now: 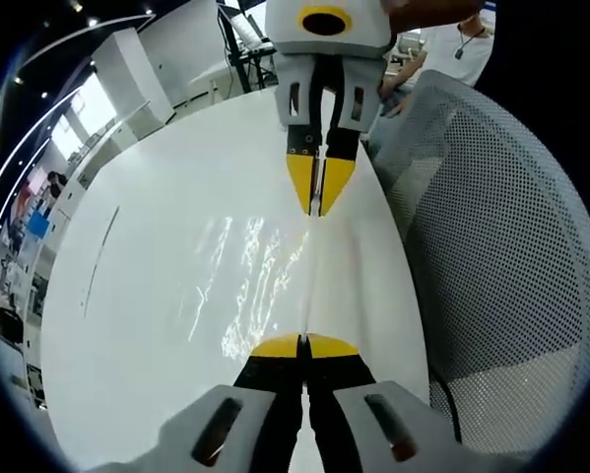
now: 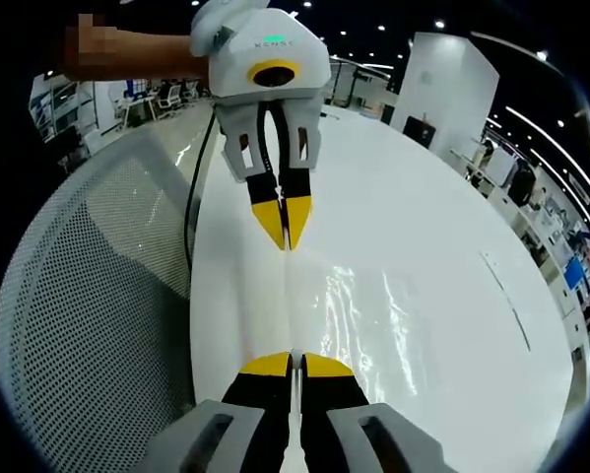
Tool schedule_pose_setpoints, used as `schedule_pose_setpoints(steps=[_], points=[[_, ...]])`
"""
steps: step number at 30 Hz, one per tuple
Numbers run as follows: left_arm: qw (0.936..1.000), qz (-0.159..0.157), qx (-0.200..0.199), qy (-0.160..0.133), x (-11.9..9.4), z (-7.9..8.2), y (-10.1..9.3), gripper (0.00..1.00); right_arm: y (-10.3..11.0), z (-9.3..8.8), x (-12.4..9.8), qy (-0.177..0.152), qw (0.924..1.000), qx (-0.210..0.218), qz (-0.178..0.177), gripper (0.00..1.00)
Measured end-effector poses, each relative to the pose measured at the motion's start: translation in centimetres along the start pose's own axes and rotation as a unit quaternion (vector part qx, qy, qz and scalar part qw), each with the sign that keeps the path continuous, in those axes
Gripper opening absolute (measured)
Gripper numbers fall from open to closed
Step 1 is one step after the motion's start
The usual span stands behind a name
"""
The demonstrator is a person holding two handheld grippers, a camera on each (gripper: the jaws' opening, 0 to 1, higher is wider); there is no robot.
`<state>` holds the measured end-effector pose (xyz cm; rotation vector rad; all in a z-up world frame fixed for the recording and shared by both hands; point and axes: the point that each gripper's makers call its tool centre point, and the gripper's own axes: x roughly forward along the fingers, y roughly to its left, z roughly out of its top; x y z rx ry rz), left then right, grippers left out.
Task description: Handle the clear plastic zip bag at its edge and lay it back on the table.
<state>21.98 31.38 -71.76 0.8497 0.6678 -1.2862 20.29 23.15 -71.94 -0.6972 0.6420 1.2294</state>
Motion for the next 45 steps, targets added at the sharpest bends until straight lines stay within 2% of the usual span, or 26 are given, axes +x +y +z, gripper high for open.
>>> schedule_pose_setpoints(steps=[20,24,35,45], points=[[0.9999,0.009,-0.010,0.008,-0.7,-1.3,0.2,0.00,0.4,-0.9,-0.7,0.003,1.0000,0.006,-0.002,0.00],[0.9999,0.010,-0.013,0.004,-1.0,-1.2,0.1,0.00,0.5,-0.7,-0.9,-0.005,0.9999,0.010,-0.002,0.00],[0.9999,0.011,-0.005,0.005,-0.9,-0.7,0.1,0.00,0.0,-1.2,-1.0,-0.005,0.9993,0.035,-0.011,0.00],[0.9993,0.022,0.026,0.017,-0.8,-0.5,-0.1,0.00,0.0,-1.7,-0.9,0.002,0.9986,0.051,-0.012,0.00]])
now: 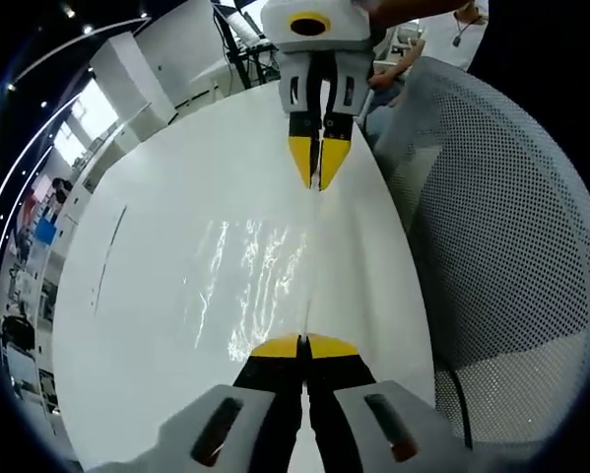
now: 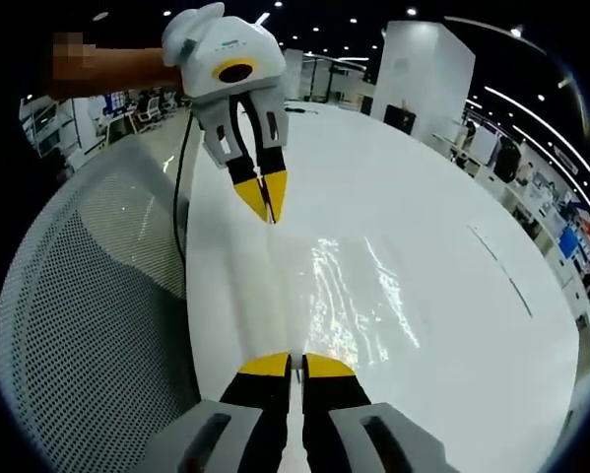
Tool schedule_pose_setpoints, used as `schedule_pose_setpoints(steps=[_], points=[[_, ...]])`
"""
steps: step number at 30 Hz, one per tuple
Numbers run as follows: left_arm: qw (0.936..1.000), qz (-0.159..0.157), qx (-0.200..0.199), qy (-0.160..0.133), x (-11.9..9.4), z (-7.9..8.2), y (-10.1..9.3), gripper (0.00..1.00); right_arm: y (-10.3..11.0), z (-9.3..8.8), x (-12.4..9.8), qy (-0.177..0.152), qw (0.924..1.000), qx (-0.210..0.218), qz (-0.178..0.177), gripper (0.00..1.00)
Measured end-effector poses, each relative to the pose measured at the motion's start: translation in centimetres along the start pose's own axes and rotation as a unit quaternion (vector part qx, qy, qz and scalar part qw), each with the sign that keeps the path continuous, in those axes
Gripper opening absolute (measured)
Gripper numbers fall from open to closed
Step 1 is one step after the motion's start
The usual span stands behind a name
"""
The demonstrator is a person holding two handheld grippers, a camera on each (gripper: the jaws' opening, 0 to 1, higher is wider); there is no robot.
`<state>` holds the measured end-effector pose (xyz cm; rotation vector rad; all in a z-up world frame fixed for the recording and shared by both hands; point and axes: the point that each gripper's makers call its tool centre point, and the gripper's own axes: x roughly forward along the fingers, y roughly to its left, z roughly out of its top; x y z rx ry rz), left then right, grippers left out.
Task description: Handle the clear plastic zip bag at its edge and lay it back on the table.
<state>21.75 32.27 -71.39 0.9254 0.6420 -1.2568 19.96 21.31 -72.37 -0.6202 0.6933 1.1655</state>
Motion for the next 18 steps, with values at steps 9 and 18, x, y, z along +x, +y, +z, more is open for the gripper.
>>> schedule_pose_setpoints(steps=[9,18], points=[[0.9998,0.001,0.016,0.013,0.2,-0.2,-0.2,0.00,-0.2,1.3,-1.1,-0.013,0.9999,-0.001,0.005,0.08],[0.9996,-0.001,0.023,0.018,0.4,0.0,-0.5,0.00,-1.0,4.1,-1.0,-0.041,0.9992,-0.002,0.002,0.09]])
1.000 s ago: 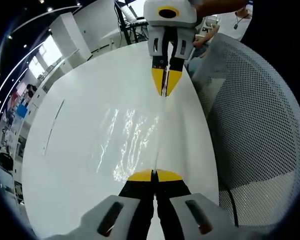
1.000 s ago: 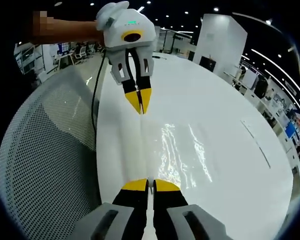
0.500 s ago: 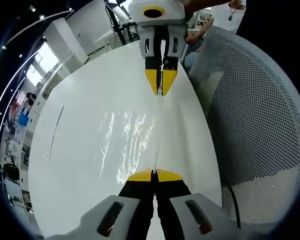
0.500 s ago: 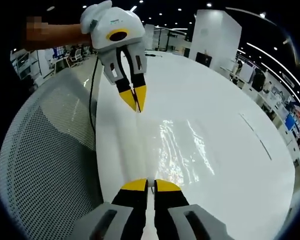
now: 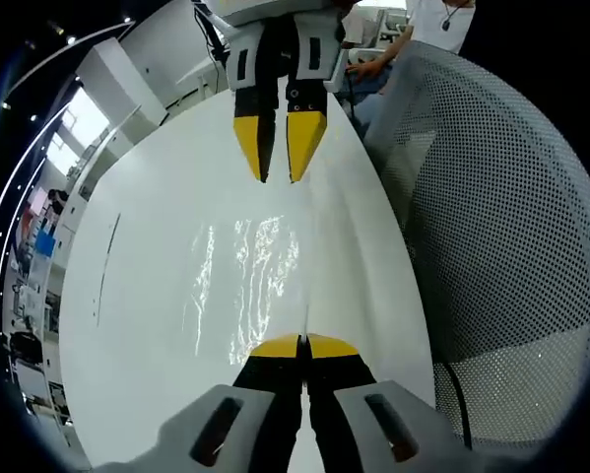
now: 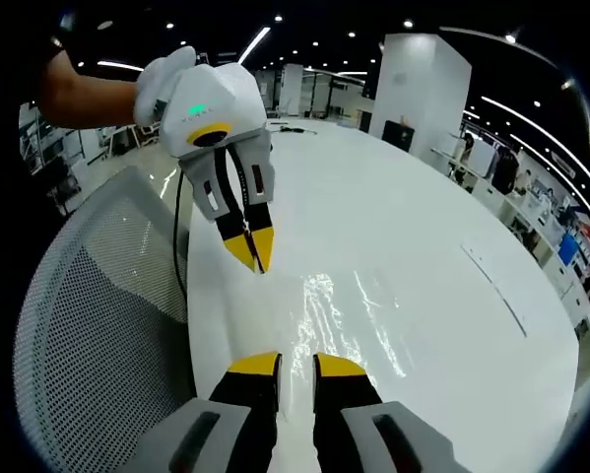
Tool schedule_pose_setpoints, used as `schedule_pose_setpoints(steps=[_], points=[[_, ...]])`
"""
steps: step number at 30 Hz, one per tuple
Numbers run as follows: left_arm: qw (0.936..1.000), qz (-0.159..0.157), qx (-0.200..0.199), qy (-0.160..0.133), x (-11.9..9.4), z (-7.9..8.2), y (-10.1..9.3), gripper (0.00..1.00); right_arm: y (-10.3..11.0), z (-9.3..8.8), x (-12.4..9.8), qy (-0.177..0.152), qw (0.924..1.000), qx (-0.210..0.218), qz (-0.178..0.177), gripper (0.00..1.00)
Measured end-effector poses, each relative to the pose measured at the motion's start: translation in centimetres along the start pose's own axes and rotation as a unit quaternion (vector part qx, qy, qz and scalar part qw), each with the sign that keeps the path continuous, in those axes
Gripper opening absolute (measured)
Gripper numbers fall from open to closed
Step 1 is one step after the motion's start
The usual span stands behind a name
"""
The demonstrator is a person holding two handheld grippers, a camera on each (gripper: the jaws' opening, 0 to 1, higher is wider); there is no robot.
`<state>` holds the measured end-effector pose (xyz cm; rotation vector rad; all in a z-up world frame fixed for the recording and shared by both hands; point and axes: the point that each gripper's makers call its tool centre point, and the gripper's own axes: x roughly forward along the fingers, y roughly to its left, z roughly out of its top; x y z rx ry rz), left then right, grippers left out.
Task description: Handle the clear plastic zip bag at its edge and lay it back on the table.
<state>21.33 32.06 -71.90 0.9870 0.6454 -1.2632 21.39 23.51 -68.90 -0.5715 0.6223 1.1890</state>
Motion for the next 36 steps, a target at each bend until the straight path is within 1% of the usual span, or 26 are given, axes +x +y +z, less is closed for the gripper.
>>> schedule_pose_setpoints(steps=[3,8,17,19,21,22,23,25,28,29,31,32,35,36], points=[[1.0000,0.001,0.000,-0.001,0.0,0.1,0.0,0.00,0.1,0.0,0.9,0.002,1.0000,-0.003,0.005,0.09],[1.0000,0.000,0.001,0.000,0.2,0.1,-0.2,0.00,0.6,-0.6,2.5,0.011,0.9997,-0.001,0.023,0.09],[1.0000,0.002,-0.006,-0.006,0.2,0.3,-0.3,0.00,1.5,-1.2,3.9,0.018,0.9989,0.011,0.041,0.08],[0.9999,0.004,-0.009,-0.009,0.1,0.3,-0.4,0.00,1.6,-1.4,4.4,0.019,0.9987,0.016,0.046,0.06],[0.9999,0.004,-0.012,-0.011,0.0,0.3,-0.5,0.00,1.9,-1.2,4.1,0.020,0.9984,0.018,0.049,0.04],[0.9998,0.005,-0.013,-0.011,0.0,0.3,-0.5,0.00,2.0,-1.2,4.3,0.021,0.9983,0.019,0.052,0.01],[0.9998,0.008,-0.014,-0.012,-0.1,0.3,-0.3,0.00,2.1,-1.1,4.3,0.019,0.9982,0.018,0.054,0.00],[0.9995,0.016,-0.022,-0.015,-0.1,0.3,-0.1,0.00,2.1,-1.0,4.4,0.018,0.9983,0.017,0.053,0.00],[0.9991,0.020,-0.031,-0.023,-0.5,0.5,0.1,0.00,2.3,-0.9,4.4,0.019,0.9983,0.017,0.053,0.00],[0.9986,0.016,-0.043,-0.026,-0.5,0.5,0.0,0.02,2.2,-0.9,4.5,0.019,0.9983,0.018,0.052,0.00],[0.9982,0.018,-0.044,-0.036,-0.7,0.6,0.2,0.06,2.1,-0.9,4.5,0.020,0.9982,0.022,0.052,0.00],[0.9976,0.028,-0.044,-0.044,-1.0,1.1,0.6,0.07,2.0,-0.9,4.5,0.021,0.9982,0.024,0.051,0.00],[0.9973,0.039,-0.037,-0.050,-1.4,1.6,0.9,0.08,2.0,-0.9,4.4,0.023,0.9981,0.028,0.050,0.00],[0.9970,0.045,-0.032,-0.055,-1.6,2.1,1.1,0.09,2.0,-0.8,4.3,0.023,0.9981,0.030,0.050,0.00]])
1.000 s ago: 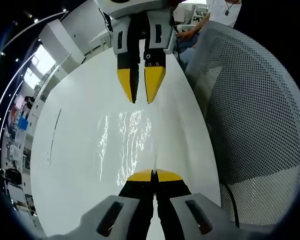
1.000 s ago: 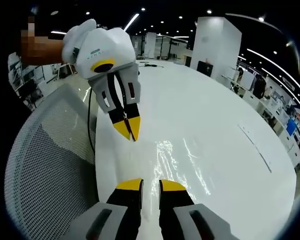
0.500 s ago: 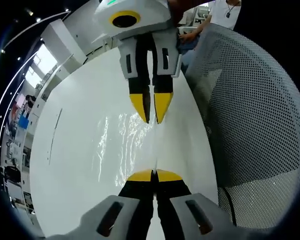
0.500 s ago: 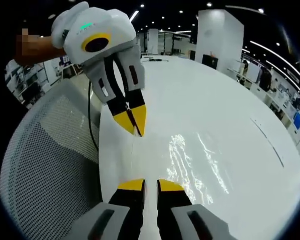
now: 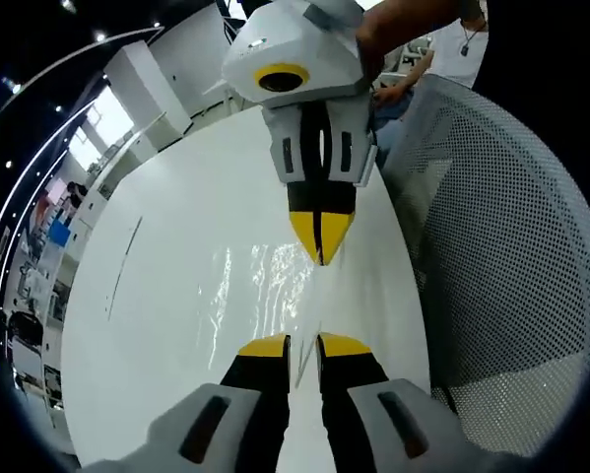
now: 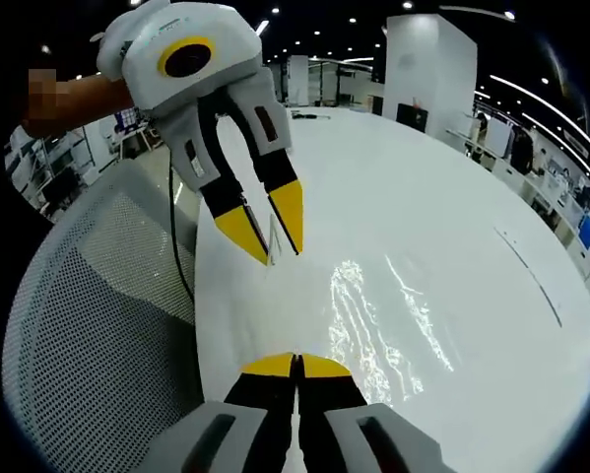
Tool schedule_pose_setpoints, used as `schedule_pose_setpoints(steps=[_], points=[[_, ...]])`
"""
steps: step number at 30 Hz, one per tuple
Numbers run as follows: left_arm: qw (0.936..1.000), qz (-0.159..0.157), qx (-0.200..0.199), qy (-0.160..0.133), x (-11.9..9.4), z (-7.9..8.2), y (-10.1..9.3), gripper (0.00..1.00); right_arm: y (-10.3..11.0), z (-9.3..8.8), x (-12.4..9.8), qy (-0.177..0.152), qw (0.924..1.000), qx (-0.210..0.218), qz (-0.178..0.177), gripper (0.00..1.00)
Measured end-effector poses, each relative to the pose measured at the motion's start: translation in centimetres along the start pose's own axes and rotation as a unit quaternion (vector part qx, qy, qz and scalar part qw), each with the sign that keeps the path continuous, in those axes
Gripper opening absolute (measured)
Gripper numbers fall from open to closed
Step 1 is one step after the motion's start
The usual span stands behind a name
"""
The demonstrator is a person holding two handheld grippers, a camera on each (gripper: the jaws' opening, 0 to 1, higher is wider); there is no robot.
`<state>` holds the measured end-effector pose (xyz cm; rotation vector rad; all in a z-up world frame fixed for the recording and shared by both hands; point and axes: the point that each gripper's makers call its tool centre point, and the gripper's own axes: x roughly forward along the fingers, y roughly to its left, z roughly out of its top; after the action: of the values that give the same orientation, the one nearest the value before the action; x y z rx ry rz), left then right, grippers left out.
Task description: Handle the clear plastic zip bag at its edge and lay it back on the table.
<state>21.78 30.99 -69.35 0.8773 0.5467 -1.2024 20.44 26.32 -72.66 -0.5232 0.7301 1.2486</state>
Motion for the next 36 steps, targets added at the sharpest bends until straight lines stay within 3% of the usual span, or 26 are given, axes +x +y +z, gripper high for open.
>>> schedule_pose_setpoints(steps=[8,19,30,36], points=[[0.9993,-0.009,0.034,-0.016,-0.2,2.2,-0.6,0.11,-0.3,-0.1,-0.2,0.001,0.9999,0.013,-0.003,0.00],[0.9971,-0.021,0.066,-0.031,-0.1,4.1,-1.3,0.14,-0.8,0.0,-0.3,0.001,0.9995,0.030,-0.013,0.00],[0.9959,-0.036,0.083,-0.008,1.9,3.6,-2.8,0.11,-0.9,1.2,-0.6,-0.008,0.9990,0.042,-0.015,0.00],[0.9963,-0.013,0.085,0.000,2.4,2.9,-2.4,0.00,-1.2,1.4,-0.7,-0.014,0.9984,0.050,-0.021,0.00]])
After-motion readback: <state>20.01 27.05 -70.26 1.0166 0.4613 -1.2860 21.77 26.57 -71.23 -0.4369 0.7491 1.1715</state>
